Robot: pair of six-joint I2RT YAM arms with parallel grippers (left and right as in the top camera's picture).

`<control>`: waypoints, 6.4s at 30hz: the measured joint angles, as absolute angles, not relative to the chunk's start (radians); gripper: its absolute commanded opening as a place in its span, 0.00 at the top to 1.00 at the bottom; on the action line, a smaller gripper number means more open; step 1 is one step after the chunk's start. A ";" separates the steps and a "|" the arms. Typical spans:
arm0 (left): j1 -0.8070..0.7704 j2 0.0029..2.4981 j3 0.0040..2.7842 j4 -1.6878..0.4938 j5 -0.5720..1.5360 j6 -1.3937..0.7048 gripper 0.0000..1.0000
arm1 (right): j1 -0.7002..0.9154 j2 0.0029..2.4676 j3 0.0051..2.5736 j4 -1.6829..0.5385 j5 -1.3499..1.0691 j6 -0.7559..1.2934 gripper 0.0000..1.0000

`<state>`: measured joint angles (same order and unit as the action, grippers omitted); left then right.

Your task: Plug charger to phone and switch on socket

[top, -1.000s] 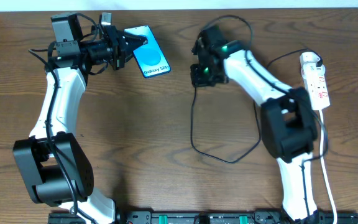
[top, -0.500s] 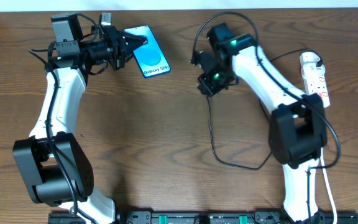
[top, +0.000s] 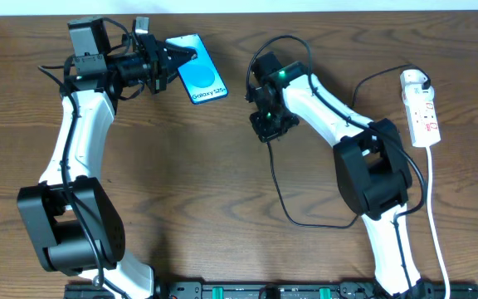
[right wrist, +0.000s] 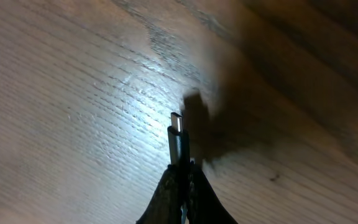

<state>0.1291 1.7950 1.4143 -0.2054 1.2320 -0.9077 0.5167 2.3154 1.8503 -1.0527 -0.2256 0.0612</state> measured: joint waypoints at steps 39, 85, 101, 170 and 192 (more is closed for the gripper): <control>0.129 1.795 1.414 -0.205 1.232 -0.908 0.93 | 0.516 2.345 1.868 -1.047 -0.274 0.360 0.99; 0.089 1.795 1.411 0.532 1.372 -1.170 0.93 | 0.364 1.992 1.856 -0.926 -1.306 -0.242 0.99; 0.047 1.795 1.411 0.603 1.304 -1.287 0.93 | 0.364 1.992 1.856 -0.865 -1.346 -0.196 0.99; 0.047 1.795 1.412 0.697 1.305 -1.245 0.93 | 0.376 1.992 1.849 -0.712 -1.323 0.029 0.99; 0.051 1.795 1.412 0.699 1.320 -1.200 0.93 | 0.376 1.992 1.837 -0.606 -1.327 0.236 0.99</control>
